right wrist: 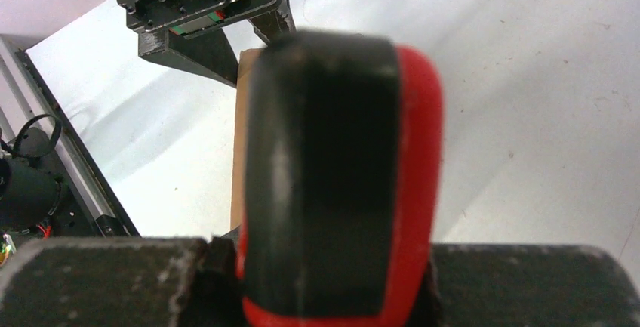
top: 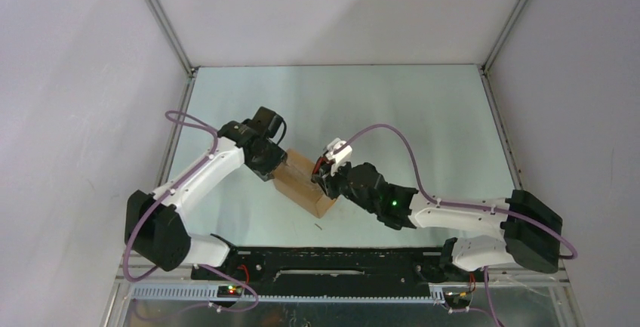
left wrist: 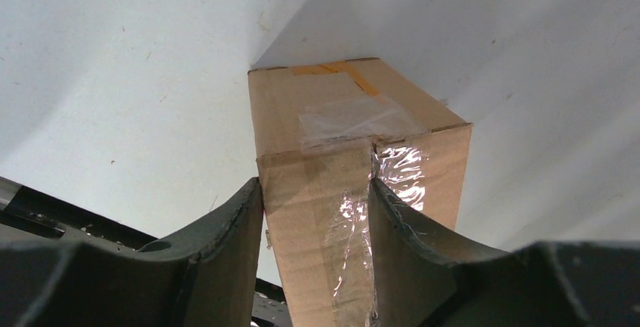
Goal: Unpack the express box
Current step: Cut the express box at the center of the board.
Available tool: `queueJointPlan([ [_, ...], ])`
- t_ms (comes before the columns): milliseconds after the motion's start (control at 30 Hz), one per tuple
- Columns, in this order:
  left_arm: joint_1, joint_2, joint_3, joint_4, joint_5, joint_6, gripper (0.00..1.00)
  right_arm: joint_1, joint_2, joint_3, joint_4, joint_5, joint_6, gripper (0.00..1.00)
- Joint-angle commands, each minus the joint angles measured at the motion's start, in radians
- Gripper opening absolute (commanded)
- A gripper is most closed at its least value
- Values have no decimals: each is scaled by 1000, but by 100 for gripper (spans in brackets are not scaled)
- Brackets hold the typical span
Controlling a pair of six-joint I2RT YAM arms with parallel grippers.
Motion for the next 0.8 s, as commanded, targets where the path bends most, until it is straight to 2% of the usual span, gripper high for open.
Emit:
queueJointPlan([
  [0,59,-32,-29,-6,-189,-18,0,4,-69,-39,-49,68,10,0],
  [767,79,-58,-75,6,-174,-33,0,5,-197,-193,123,98,47,0],
])
